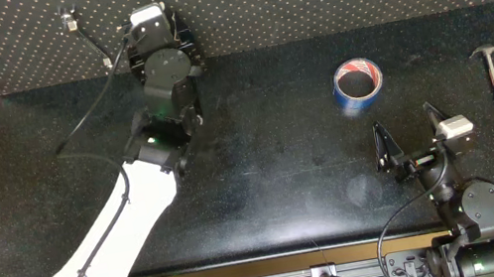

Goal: Place Tools Onto Pegboard

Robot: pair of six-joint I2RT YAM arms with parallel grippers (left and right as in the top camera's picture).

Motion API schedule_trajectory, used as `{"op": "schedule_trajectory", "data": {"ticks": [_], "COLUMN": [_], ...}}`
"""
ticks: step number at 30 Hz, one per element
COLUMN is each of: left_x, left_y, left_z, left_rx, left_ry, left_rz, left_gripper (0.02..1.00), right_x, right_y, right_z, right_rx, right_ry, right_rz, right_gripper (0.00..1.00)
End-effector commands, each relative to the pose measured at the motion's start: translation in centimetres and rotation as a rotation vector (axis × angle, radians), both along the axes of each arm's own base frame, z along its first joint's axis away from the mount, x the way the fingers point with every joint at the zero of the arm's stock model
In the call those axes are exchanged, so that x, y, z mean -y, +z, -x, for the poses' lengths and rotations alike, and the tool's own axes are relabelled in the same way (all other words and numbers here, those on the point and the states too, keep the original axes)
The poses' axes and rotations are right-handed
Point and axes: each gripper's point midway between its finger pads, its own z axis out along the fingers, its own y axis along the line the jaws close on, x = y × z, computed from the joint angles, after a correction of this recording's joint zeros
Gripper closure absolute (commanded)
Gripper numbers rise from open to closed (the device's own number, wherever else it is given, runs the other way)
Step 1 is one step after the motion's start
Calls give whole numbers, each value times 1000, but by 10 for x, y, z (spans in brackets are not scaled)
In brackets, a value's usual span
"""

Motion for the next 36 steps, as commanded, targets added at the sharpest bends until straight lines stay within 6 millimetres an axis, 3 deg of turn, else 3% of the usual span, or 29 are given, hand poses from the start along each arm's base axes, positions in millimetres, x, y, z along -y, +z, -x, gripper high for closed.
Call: {"op": "schedule_trajectory", "data": {"ticks": [1,7,11,15,18,25,31,36], "left_x": [-1,-5,-12,-14,-12,-4,-5,-17], "left_y": [18,26,43,46,50,20,5,5], "left_z": [-13,-17,-2,10,7,-16,-23,-25], "left_rx": [91,142,140,225,309,314,293,295], "left_ry": [25,49,52,4,2,3,10,34], "left_rz": [-20,-1,-2,46,79,81,56,47], "left_gripper": [989,991,991,989,987,989,991,989], "right_x": [-2,-2,-2,-2,-2,-2,-2,-2], "right_y": [-1,-1,-1,-1,-1,-1,-1,-1], "right_z": [1,1,1,1,1,1,1,1], "right_rx": [-1,-1,-1,-1,-1,-1,-1,-1], "right_ry": [7,7,7,7,7,7,7,7], "right_rz": [-11,-11,-11,-11,-11,-11,-11,-11], "right_gripper": [5,5,5,5,5,5,5,5]}}
